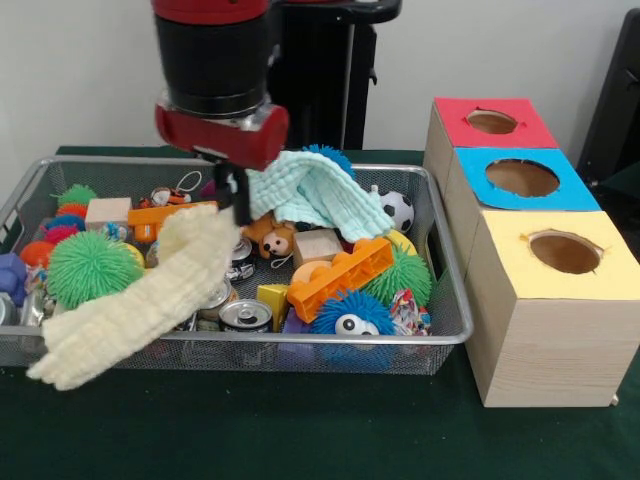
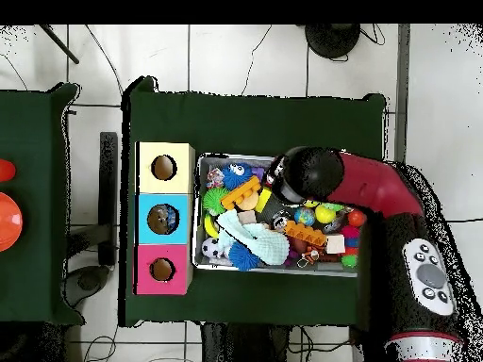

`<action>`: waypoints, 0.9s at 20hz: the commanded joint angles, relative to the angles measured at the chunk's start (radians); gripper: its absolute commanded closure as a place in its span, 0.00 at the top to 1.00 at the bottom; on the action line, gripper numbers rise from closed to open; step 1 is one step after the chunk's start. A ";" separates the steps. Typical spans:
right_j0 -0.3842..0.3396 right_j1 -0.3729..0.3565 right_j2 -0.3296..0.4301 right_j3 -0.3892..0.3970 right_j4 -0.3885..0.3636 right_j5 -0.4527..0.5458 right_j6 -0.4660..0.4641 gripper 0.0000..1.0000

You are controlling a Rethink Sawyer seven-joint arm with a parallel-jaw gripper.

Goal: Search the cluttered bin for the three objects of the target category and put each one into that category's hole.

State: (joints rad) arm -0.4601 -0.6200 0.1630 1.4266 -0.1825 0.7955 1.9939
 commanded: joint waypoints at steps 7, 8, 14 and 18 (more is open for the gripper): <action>0.102 -0.111 -0.031 0.254 0.090 0.044 0.159 0.00; 0.099 -0.104 -0.033 0.251 0.090 0.039 0.151 0.00; 0.075 -0.070 -0.036 0.216 0.078 0.018 0.110 0.00; 0.034 -0.086 -0.025 0.225 0.068 0.008 0.059 0.00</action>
State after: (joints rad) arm -0.3640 -0.7122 0.1583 1.5845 -0.1283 0.7953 1.9939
